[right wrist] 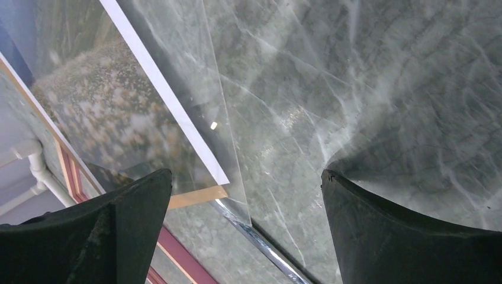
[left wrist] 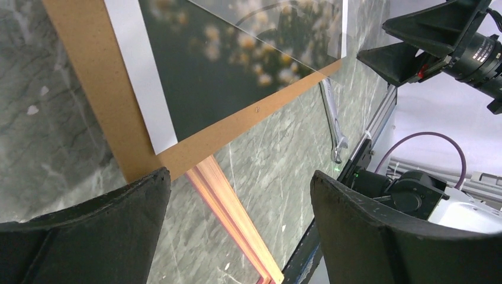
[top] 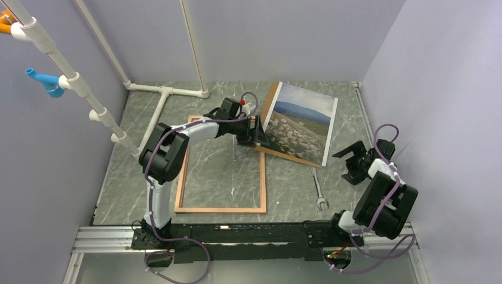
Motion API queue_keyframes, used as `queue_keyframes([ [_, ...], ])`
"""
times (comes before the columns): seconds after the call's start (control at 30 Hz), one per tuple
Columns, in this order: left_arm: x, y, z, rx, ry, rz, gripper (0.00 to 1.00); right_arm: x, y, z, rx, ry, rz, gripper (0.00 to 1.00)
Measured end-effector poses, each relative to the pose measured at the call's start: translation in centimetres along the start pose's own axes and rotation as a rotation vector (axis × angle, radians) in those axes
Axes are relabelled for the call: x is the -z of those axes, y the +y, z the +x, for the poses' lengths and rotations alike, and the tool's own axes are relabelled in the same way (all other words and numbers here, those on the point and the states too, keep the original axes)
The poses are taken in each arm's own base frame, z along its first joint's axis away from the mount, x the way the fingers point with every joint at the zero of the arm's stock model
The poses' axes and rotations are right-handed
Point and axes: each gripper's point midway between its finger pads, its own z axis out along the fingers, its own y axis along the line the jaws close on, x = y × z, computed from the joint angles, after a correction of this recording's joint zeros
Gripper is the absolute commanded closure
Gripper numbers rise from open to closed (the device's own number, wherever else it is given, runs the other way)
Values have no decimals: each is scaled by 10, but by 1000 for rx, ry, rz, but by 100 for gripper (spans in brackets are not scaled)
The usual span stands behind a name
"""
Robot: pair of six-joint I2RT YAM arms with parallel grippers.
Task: Put the photo into the frame
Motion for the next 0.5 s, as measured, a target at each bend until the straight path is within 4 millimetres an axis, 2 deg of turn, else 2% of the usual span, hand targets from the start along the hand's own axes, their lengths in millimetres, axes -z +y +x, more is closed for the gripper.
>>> queue_keyframes([
  [0.5,-5,-5,1,-3,5,13,12,-19,33,-13,-54,25,-181,3],
])
